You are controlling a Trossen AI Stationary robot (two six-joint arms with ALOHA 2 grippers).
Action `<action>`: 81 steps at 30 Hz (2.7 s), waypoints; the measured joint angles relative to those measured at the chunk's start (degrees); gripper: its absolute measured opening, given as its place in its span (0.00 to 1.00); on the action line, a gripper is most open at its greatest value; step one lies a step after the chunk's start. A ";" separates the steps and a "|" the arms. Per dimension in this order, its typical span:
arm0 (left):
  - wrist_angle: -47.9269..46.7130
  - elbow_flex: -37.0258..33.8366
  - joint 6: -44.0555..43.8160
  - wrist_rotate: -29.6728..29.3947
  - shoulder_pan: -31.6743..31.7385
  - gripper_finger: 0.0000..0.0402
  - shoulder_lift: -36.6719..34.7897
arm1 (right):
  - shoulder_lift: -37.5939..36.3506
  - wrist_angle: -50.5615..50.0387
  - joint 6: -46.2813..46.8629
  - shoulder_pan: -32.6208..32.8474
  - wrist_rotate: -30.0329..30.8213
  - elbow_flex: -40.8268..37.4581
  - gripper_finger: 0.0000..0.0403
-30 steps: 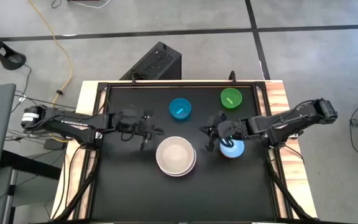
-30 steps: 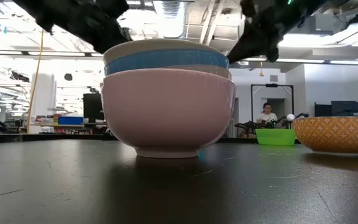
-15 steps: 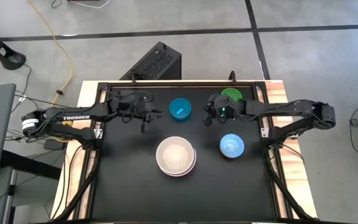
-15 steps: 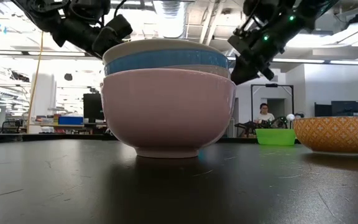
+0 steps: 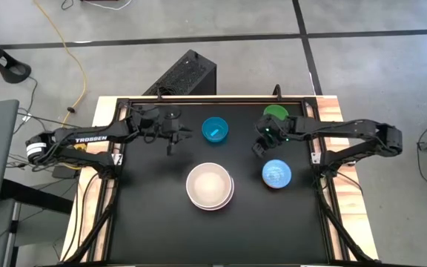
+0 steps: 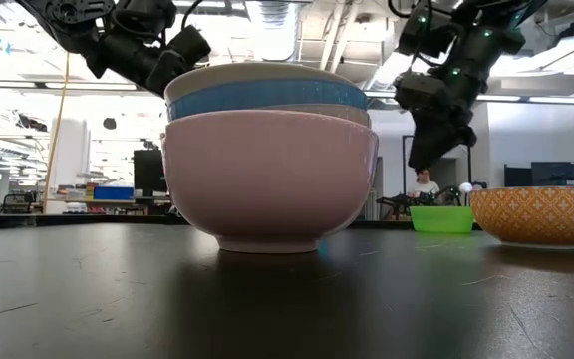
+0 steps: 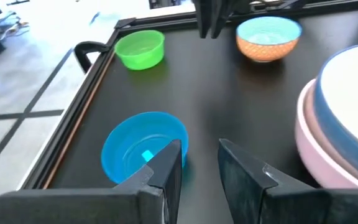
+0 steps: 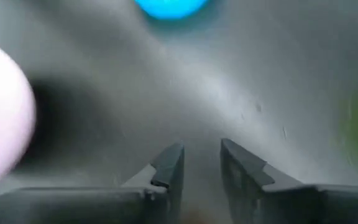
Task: Nest bowls inside each other
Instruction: Stack the blue patterned bowl into the white bowl
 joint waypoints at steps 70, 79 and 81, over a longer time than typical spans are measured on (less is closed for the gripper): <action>2.96 -0.02 -1.13 1.17 -0.02 0.23 0.00 | 7.71 -28.21 -24.00 0.18 -12.53 1.48 0.03; 2.70 -0.02 -0.98 1.17 -0.02 0.23 0.00 | 6.34 -29.47 -14.71 0.93 -8.34 20.84 0.01; 2.70 -0.02 -0.91 1.17 -0.03 0.23 0.00 | 8.51 -28.49 -14.24 1.89 -7.10 25.81 0.01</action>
